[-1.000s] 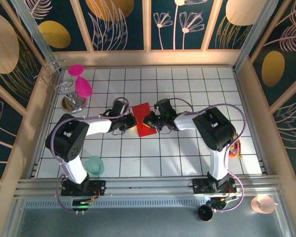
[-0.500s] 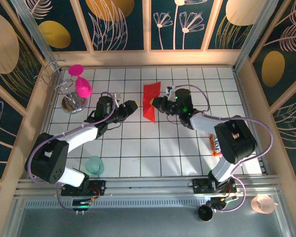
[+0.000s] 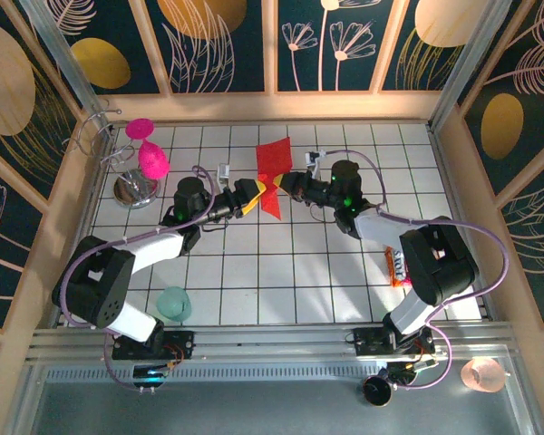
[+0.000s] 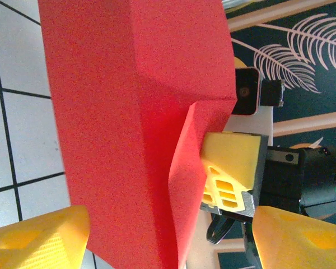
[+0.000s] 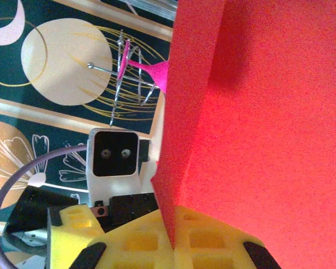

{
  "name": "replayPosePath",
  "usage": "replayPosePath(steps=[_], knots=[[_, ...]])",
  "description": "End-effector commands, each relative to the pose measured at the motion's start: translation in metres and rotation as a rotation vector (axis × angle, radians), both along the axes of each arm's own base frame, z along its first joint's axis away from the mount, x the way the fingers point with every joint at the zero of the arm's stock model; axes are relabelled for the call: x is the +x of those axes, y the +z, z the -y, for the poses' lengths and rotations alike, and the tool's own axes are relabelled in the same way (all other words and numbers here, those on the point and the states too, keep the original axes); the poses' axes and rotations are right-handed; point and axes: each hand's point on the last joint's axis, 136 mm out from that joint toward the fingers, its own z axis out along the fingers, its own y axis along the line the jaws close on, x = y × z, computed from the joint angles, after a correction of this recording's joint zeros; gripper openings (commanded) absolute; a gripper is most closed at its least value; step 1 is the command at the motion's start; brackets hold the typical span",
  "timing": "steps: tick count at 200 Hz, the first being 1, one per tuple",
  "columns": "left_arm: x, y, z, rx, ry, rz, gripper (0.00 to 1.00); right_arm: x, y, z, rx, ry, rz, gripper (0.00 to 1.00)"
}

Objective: Fold a paper plane with a square sheet of paper (pick it up from the middle)
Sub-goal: Turn over the paper at the center of the table.

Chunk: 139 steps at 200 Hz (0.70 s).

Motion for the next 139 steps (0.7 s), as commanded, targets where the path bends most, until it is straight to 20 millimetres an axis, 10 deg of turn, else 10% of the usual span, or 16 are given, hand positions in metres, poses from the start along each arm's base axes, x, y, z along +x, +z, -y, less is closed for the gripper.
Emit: replayPosePath(steps=[1,139], knots=[[-0.003,0.016,0.008,-0.041,-0.054,0.055,0.74,-0.007,0.012,-0.005,0.040,0.049,0.036,0.00],[-0.004,0.030,0.011,-0.077,-0.079,0.104,0.26,-0.010,0.001,-0.005,0.004,0.071,-0.001,0.06]])
